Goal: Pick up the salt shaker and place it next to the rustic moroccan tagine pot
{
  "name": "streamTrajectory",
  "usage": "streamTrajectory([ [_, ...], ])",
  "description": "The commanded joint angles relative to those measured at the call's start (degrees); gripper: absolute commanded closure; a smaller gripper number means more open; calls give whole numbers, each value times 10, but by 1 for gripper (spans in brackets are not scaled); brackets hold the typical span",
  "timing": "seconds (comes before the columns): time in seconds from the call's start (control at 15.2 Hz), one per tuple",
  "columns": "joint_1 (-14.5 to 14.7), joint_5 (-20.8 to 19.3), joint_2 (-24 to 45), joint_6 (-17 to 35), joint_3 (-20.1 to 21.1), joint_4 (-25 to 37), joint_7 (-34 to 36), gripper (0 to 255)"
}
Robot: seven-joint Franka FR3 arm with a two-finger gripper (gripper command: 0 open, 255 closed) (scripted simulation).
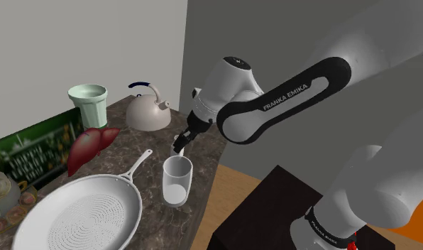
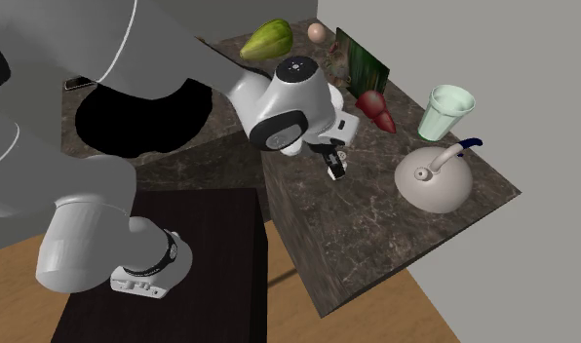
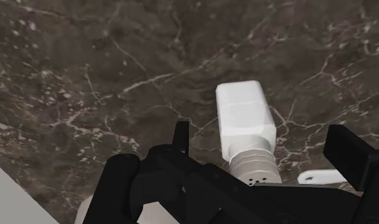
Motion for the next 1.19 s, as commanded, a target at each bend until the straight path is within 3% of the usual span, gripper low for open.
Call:
streamTrajectory([
  [0.0,-5,-13,23,23,2,2,5,0],
  [0.33,-14,-64,78,64,5,12,43,0],
  [0.86,-14,-64,78,64,4,12,43,0],
  [0.92,-14,-64,78,64,4,12,43,255],
  [1.12,-14,-64,78,64,4,13,43,255],
])
